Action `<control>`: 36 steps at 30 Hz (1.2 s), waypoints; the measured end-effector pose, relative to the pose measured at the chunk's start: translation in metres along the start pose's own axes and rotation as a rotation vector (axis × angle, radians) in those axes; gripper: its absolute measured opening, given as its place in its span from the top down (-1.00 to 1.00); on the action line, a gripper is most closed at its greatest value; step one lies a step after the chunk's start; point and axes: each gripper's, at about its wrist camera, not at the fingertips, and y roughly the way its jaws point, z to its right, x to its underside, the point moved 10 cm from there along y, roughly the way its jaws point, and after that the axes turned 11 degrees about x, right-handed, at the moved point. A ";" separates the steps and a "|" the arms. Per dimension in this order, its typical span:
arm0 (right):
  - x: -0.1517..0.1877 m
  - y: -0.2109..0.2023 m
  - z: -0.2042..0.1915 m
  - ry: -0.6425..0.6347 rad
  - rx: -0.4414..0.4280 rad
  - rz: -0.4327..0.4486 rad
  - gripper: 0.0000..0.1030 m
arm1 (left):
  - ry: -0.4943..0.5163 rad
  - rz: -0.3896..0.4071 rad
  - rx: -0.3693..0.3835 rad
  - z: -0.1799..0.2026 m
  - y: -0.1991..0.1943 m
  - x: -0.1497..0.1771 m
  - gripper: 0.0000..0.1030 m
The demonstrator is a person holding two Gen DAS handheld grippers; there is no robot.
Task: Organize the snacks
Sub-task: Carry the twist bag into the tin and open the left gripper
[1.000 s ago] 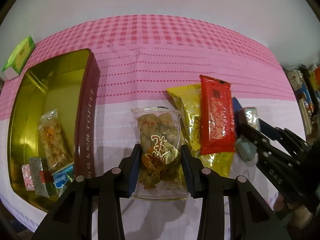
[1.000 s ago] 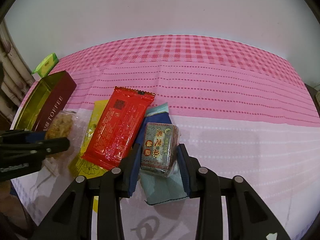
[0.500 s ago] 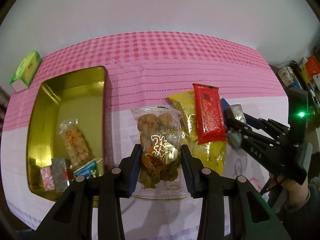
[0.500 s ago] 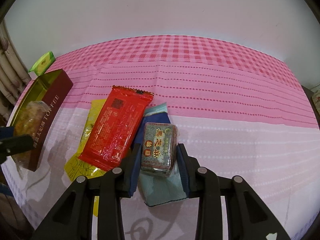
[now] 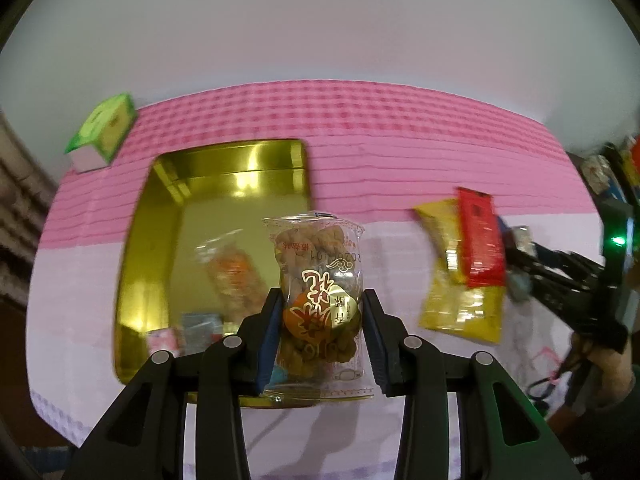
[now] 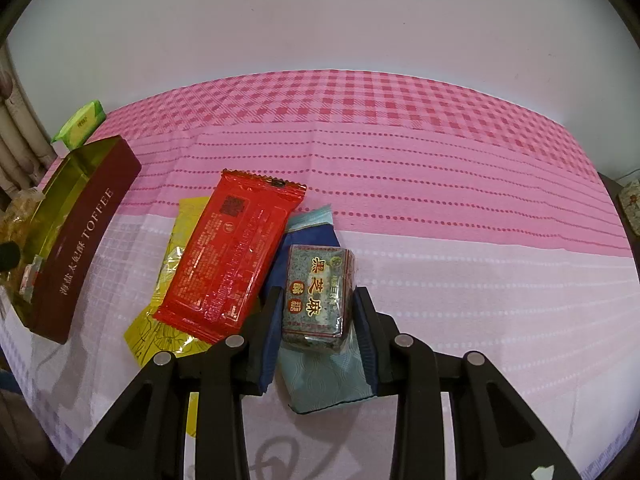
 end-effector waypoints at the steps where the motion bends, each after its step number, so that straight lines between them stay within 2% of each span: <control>1: 0.000 0.000 0.000 0.000 0.001 -0.001 0.40 | -0.005 -0.001 -0.009 -0.007 0.000 0.000 0.23; 10: 0.000 0.001 0.000 0.000 0.011 -0.007 0.40 | -0.077 -0.012 -0.109 -0.082 -0.003 0.002 0.23; 16: 0.000 0.002 0.000 0.000 0.016 -0.011 0.40 | -0.110 -0.054 -0.149 -0.118 0.012 0.012 0.23; 24: 0.000 0.003 -0.001 -0.006 0.030 -0.014 0.40 | -0.128 -0.091 -0.167 -0.139 0.032 0.022 0.23; 36: 0.000 0.003 -0.002 -0.006 0.047 -0.023 0.42 | -0.105 -0.109 -0.192 -0.140 0.041 0.025 0.22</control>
